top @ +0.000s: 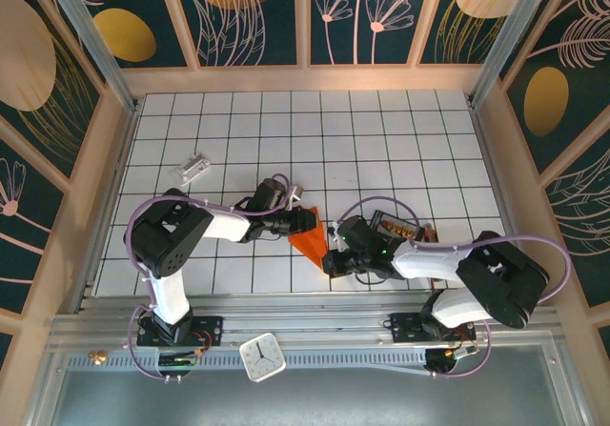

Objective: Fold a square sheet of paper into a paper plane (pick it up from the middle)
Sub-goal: Fourth fold the wing at the center of the table.

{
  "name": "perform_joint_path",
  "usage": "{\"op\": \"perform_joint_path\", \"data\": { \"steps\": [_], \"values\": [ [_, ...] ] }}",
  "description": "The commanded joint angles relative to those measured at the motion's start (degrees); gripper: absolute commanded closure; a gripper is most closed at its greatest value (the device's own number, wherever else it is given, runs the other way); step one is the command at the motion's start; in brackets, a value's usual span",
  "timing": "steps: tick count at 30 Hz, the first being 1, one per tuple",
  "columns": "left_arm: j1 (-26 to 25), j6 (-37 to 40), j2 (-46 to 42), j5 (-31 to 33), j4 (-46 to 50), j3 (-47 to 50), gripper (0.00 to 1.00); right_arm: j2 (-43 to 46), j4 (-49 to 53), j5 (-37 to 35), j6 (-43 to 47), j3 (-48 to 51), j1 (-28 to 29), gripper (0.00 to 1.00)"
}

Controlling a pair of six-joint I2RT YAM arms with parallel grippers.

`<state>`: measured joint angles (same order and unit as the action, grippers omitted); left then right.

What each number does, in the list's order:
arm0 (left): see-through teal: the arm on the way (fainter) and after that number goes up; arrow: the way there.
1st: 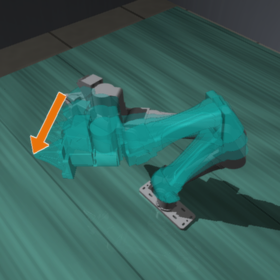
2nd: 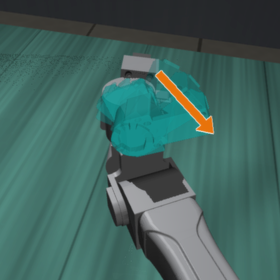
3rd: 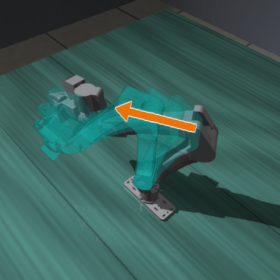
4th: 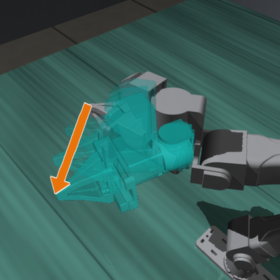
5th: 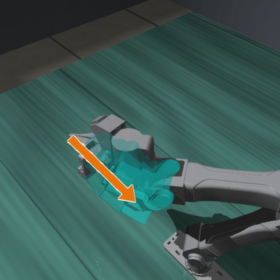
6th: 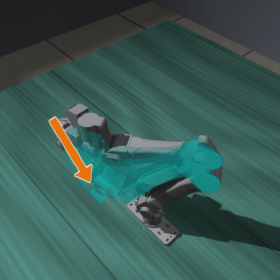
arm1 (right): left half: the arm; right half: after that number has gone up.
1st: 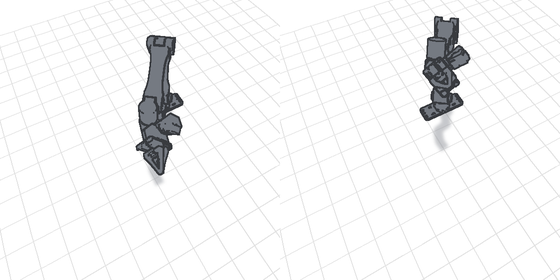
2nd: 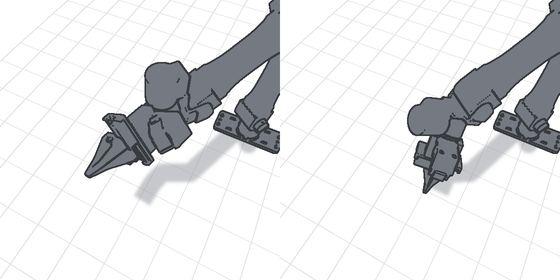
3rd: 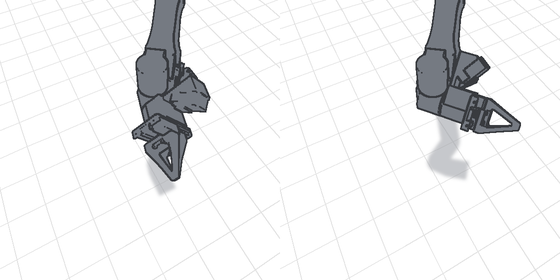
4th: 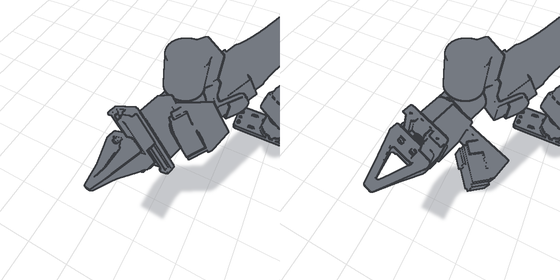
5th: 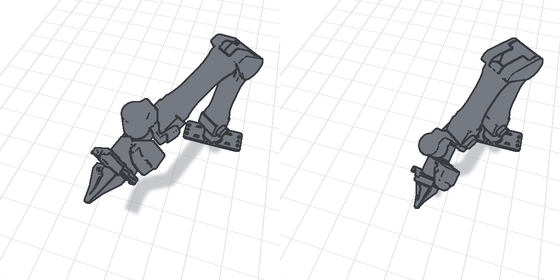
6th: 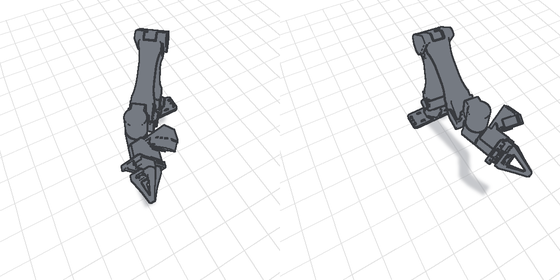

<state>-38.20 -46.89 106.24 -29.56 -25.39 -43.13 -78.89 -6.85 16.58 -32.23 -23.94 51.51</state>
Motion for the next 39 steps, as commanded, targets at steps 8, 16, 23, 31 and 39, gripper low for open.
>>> {"op": "perform_joint_path", "data": {
  "steps": [8, 16, 23, 31, 39],
  "values": [
    [1.02, 2.24, 4.39, 5.51, 7.28, 1.38, 0.7, 1.67, 10.99, 2.19, -3.25, 4.62, 2.7, 1.0],
    [0.99, 2.23, 4.42, 5.57, 7.28, 1.37, 0.7, 4.86, 13.45, 1.97, -5.08, 6.12, 4.45, 1.0],
    [0.99, 2.38, 4.39, 5.57, 7.22, 1.56, 0.7, 11.3, 16.21, 1.74, -2.29, 1.86, 0.62, 1.0],
    [1.01, 2.07, 4.85, 5.17, 6.94, 1.31, 0.7, 9.82, 12.21, 3.8, -0.48, -6.29, -3.61, 1.0],
    [0.97, 1.89, 4.91, 5.22, 7.14, 0.9, 0.71, -3.01, 7.12, 3.95, 1.09, -13.31, -2.59, 1.0]
  ]
}}
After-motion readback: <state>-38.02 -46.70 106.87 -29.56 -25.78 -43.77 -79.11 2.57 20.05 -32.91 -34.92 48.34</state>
